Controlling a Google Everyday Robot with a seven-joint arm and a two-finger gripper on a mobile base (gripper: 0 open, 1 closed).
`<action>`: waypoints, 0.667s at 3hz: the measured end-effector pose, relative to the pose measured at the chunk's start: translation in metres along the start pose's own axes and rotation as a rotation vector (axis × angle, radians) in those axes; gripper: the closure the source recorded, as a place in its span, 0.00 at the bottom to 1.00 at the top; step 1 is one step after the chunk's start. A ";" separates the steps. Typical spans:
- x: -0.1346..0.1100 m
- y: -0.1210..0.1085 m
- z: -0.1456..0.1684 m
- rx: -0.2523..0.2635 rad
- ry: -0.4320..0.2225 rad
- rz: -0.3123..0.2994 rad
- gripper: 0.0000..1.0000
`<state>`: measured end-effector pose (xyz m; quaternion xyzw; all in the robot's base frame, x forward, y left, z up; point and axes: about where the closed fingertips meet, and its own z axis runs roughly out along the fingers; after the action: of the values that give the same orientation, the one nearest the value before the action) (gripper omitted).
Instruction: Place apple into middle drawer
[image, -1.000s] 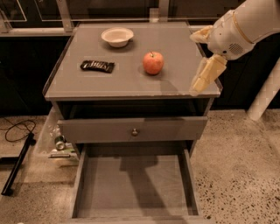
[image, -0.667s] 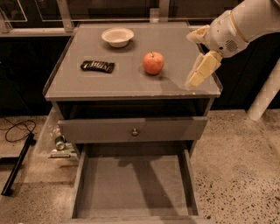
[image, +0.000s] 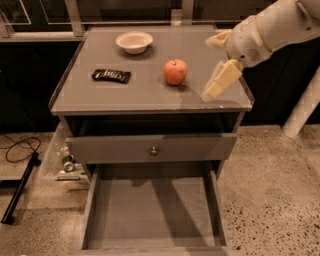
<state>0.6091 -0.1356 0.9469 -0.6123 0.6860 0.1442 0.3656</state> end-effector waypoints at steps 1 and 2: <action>-0.006 -0.021 0.023 0.011 -0.095 0.017 0.00; -0.008 -0.035 0.038 0.022 -0.158 0.051 0.00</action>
Offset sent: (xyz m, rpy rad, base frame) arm 0.0651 0.0255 -0.0134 0.2467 -0.0255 -0.0378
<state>0.6539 -0.1128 0.9350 -0.5773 0.6718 0.1937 0.4217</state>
